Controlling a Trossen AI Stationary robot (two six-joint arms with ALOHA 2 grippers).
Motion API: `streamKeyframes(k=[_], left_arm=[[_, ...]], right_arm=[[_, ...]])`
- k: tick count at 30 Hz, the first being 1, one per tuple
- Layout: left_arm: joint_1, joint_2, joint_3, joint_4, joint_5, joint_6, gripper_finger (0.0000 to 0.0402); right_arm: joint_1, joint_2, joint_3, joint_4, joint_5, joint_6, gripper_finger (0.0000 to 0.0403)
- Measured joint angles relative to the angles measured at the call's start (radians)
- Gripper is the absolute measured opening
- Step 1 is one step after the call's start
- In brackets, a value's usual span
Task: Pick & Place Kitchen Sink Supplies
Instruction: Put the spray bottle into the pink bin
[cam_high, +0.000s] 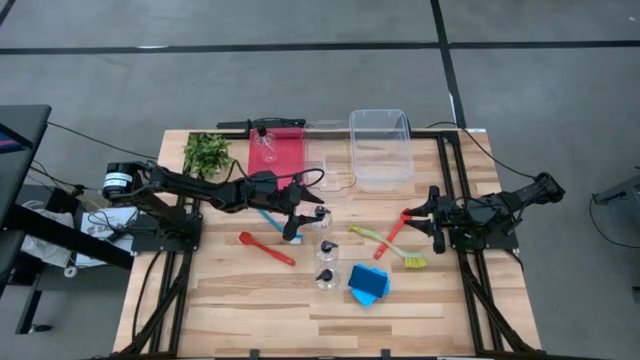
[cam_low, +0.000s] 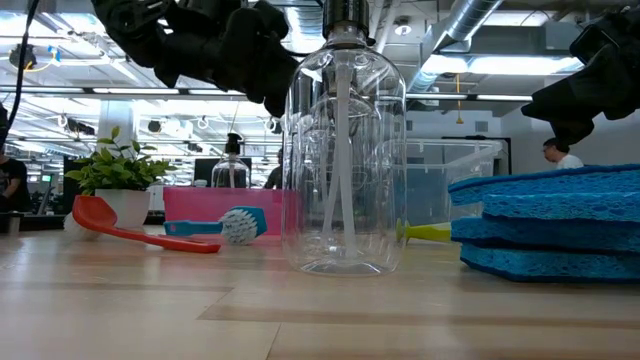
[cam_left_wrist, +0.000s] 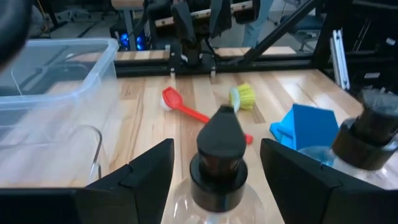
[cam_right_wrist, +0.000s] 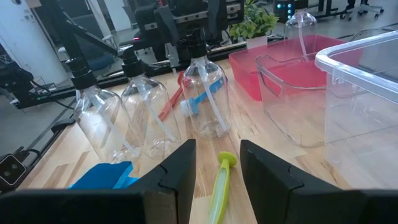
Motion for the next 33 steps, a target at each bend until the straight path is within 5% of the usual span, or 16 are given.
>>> streamKeyframes(k=[33], left_arm=[[0.008, 0.077, 0.001, 0.136, 0.026, -0.056, 0.0223]], right_arm=[[0.0, 0.0, 0.0, 0.0, 0.0, 0.0, 0.0119]])
